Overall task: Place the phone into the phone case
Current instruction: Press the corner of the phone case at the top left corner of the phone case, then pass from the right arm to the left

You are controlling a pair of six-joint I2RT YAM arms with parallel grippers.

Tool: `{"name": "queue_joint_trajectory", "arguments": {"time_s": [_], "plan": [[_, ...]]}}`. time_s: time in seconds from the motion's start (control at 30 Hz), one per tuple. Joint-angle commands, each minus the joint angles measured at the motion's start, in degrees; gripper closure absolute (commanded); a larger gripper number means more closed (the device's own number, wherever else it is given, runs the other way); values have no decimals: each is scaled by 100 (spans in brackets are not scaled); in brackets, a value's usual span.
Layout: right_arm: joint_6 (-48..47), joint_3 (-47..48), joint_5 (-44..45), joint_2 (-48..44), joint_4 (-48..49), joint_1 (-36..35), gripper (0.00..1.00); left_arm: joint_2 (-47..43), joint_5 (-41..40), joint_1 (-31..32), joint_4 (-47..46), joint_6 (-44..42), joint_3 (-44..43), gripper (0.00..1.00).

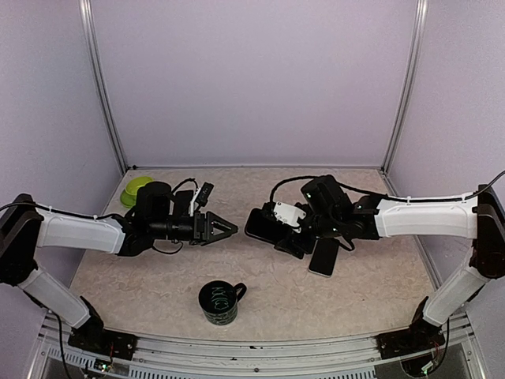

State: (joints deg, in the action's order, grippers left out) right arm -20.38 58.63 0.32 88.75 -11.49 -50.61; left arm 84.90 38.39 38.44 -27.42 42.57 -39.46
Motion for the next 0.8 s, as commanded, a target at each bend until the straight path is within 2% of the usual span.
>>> {"name": "queue_joint_trajectory", "arguments": {"time_s": [0.0,0.13,0.27,0.37,0.47,0.6,0.77], "plan": [[78,188,-19,-76,146,7,60,-145,-274,7,476,-405,-258,40],[5,231,-143,-39,71,3,61,-135,-854,150,1520,-1127,-725,32],[-227,260,-250,17,5,-48,62,-106,-1618,346,2294,-1849,-1129,13],[-428,285,-304,72,-64,-97,62,-138,-1843,374,2403,-2167,-1157,2],[-611,375,-404,154,-195,-128,61,-220,-2041,442,2391,-2480,-1082,1],[-874,512,-580,171,-402,-133,60,-528,-2716,686,2270,-3075,-798,1],[-1101,629,-806,160,-644,-140,60,-1318,-2878,795,1505,-3875,-167,1]]}}
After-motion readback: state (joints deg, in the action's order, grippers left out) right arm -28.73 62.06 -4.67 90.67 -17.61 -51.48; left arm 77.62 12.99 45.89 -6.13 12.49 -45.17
